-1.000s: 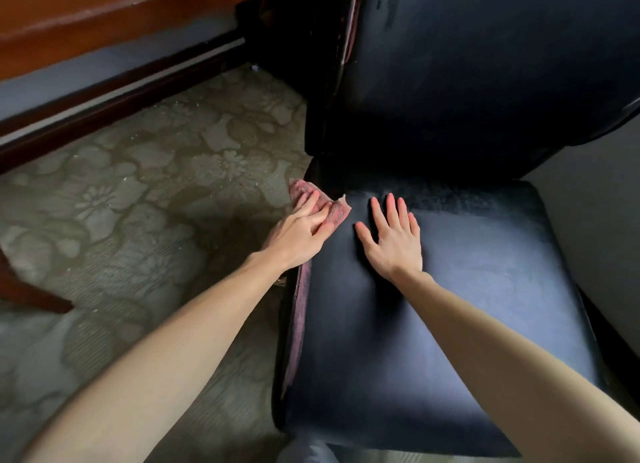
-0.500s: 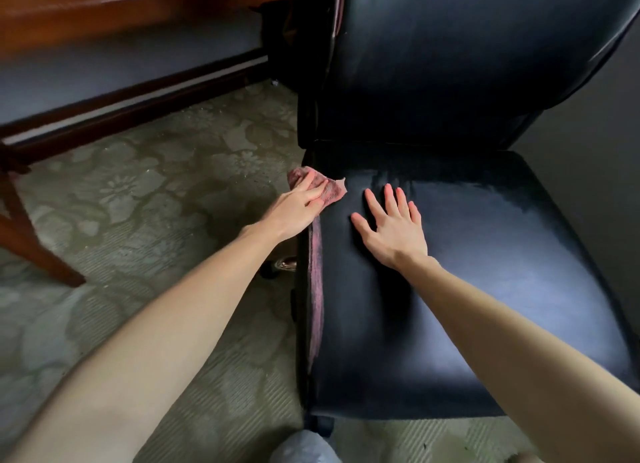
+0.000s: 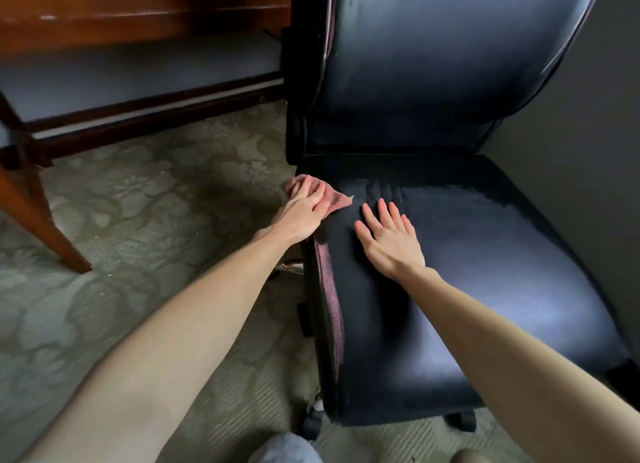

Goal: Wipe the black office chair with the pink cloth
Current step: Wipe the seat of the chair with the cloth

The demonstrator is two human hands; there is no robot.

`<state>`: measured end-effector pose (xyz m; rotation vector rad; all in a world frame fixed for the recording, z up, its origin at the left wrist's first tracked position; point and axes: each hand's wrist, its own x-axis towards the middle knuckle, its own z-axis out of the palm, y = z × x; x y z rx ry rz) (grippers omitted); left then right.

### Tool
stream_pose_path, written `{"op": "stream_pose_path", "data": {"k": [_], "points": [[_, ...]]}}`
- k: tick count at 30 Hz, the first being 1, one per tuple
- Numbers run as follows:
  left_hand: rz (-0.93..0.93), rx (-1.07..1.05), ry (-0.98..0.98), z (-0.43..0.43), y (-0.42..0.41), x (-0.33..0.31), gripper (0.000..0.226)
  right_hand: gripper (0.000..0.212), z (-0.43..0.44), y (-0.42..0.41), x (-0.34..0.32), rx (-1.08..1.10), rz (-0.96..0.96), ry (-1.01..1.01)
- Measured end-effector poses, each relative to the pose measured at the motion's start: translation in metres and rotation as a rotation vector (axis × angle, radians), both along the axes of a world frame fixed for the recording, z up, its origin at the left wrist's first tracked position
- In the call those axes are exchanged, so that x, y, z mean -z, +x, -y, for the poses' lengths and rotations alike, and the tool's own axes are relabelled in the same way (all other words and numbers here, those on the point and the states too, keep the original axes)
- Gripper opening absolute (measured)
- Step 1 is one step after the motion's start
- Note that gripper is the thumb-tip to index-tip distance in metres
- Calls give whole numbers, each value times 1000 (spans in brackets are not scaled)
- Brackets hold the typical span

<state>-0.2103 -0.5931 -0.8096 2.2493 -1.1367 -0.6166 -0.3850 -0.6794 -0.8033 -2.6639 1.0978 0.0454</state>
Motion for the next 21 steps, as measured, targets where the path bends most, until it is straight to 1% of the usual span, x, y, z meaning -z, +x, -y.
{"op": "stream_pose_path", "data": {"k": [4,9,12,16,18,21], "points": [[-29,20,-57,-20,-14,5,50,59,-1,1,1,9,30,10],[-111,49,-127,-71,-62,12,46,55,1,1,1,-9,25,6],[-83,53,-79,-77,-73,10,46,54,2,-10,-5,-72,15,12],[-12,31,-2,-48,-53,2,47,56,-3,-41,-7,-212,-6,7],[14,13,29,-33,-41,0,47,56,-4,-45,-5,-233,-23,-14],[36,27,52,-25,-30,-4,48,55,-3,-36,-3,-205,-27,-16]]}}
